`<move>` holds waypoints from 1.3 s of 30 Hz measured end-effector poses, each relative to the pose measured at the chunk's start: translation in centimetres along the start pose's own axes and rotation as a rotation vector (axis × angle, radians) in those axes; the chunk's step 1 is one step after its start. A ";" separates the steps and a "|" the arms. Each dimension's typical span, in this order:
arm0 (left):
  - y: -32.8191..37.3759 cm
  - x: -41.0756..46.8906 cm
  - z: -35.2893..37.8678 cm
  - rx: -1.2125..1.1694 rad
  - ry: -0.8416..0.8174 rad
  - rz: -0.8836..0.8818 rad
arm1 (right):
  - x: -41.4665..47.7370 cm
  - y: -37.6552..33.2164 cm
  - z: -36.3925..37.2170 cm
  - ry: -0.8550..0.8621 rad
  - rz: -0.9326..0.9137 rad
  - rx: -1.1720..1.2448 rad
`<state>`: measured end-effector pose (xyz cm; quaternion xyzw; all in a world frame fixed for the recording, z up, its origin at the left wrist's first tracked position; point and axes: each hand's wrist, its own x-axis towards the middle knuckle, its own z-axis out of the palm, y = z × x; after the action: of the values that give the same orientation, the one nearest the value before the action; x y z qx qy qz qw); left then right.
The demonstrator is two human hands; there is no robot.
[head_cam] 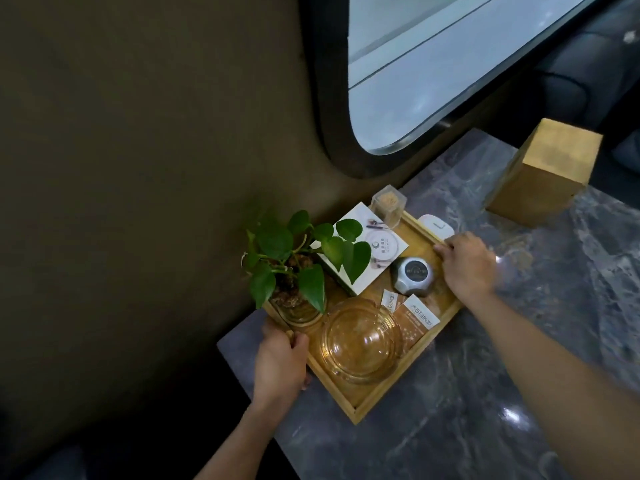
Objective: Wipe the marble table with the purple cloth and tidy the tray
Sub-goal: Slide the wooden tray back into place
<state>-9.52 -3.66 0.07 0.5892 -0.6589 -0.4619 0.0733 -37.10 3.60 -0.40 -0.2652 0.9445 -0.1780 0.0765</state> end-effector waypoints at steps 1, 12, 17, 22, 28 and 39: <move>-0.6 -0.5 -0.5 0.000 0.017 0.003 | -0.6 -0.5 0.2 -0.004 -0.013 -0.004; -5.6 -3.8 -3.6 -0.114 0.076 -0.060 | -5.2 -3.6 2.6 -0.061 -0.092 0.017; -6.9 -3.7 -4.1 -0.067 0.083 -0.052 | -6.5 -4.3 2.9 -0.099 -0.088 0.030; -7.4 -3.2 -4.1 -0.046 0.094 -0.048 | -6.8 -4.4 3.3 -0.091 -0.085 0.016; -7.9 -2.9 -3.8 0.000 0.124 -0.034 | -6.8 -4.2 3.7 -0.065 -0.055 0.038; -7.3 -1.6 -4.6 0.094 0.167 0.009 | -6.8 -4.4 4.3 -0.043 -0.011 0.097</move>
<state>-0.91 -3.82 -1.68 0.6255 -0.6739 -0.3795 0.1025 -28.22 2.46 -2.40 -0.2700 0.9315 -0.2181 0.1088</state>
